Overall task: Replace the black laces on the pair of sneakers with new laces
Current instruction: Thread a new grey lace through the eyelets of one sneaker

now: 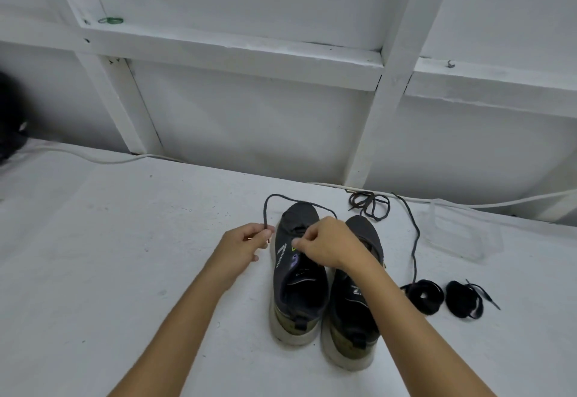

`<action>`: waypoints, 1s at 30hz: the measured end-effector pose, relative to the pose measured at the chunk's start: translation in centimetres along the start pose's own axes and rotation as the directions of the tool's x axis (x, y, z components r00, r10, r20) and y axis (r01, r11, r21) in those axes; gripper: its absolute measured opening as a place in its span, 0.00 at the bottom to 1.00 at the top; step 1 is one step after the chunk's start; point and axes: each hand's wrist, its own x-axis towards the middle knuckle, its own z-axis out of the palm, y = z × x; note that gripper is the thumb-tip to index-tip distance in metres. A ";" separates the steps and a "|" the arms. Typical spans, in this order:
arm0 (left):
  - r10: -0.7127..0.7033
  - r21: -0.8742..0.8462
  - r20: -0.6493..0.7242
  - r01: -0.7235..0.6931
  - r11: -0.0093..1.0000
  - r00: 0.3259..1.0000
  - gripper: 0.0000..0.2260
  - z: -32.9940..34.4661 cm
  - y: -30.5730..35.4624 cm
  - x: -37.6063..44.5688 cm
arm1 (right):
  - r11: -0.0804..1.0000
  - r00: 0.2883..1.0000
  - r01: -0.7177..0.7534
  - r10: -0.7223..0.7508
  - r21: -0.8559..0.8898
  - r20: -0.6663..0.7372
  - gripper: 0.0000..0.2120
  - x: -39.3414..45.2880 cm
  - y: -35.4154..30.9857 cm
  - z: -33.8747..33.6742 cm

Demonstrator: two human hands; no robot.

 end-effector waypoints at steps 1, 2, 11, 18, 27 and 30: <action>-0.014 -0.023 -0.024 0.013 1.000 1.000 0.05 0.5 -0.5 0.2 | 1.000 0.999 -0.009 0.009 0.000 0.045 0.14 -0.2 -0.1 0.2; -0.026 -0.056 -0.037 0.024 0.998 0.999 0.05 1.0 -0.9 0.3 | 1.000 0.999 -0.017 0.016 0.011 0.052 0.14 -0.3 -0.2 0.3; 0.026 -0.081 -0.103 -0.034 0.996 0.994 0.05 2.2 -1.2 0.5 | 0.990 0.990 -0.113 0.119 -0.078 0.075 0.13 -0.5 -1.3 1.5; 0.053 -0.048 -0.094 -0.058 0.997 0.994 0.07 2.5 -1.1 0.5 | 0.981 0.992 -0.114 0.104 0.156 0.068 0.09 -0.8 -0.6 2.1; 0.078 -0.027 -0.140 -0.082 0.996 0.987 0.07 2.0 -1.0 1.0 | 0.984 0.997 -0.002 0.017 0.178 -0.081 0.14 -0.4 -1.7 4.9; 0.084 -0.003 -0.166 -0.086 0.996 0.982 0.07 1.3 -0.8 1.2 | 0.971 0.994 0.011 0.016 0.238 -0.111 0.12 -0.2 -2.2 5.6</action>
